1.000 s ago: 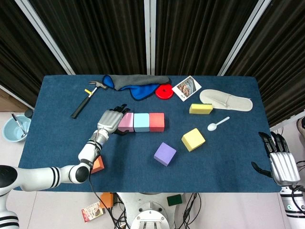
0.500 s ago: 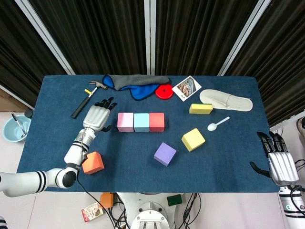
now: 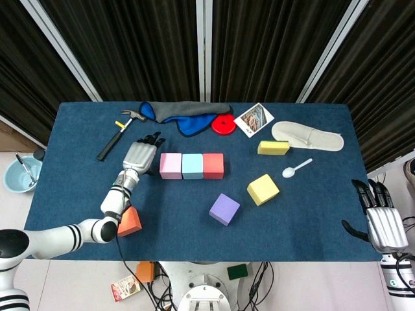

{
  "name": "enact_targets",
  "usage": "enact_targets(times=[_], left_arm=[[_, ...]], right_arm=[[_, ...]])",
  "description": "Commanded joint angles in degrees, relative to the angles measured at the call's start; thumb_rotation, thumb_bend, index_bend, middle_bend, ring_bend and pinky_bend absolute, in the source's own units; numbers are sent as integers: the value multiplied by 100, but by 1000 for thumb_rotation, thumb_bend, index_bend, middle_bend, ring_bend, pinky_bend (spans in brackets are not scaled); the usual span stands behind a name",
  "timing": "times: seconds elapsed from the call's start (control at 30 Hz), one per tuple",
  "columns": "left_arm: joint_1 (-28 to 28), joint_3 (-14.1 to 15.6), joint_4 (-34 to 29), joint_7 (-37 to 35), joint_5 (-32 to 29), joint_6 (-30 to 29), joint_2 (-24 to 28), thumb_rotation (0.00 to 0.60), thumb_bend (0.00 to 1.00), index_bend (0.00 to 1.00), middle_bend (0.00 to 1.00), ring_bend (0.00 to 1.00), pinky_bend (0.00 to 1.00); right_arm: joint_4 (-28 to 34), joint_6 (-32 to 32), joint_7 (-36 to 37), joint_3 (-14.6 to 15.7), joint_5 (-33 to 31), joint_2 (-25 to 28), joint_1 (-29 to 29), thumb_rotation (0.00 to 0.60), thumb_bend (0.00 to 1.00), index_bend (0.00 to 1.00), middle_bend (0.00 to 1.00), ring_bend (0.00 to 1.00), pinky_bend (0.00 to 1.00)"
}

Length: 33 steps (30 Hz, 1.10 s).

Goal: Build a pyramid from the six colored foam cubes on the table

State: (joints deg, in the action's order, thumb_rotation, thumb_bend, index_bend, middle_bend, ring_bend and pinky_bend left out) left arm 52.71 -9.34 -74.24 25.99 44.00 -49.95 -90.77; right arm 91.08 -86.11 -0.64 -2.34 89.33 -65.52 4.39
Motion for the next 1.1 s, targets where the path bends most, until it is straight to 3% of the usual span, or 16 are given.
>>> enact_targets(times=[0.03,0.8,1.1], left_arm=[[27,-27,39,-19,18,53,-43,570,224,116,5,83,219],[92,-109,44,119,-195,174,-95,577,224,116,5,84,221],[-198,-8,-606,195,-234,-217,460,580,223,116,5,84,221]], right_arm=[[-2,4,-4,2,-7,3,-3,600,199,0,83,7,20],[-74,82,82,12,-10,-11,21,600,198,0,83,7,20],[106,472,269,190,593,150,393,600,198,0,85,7,25]])
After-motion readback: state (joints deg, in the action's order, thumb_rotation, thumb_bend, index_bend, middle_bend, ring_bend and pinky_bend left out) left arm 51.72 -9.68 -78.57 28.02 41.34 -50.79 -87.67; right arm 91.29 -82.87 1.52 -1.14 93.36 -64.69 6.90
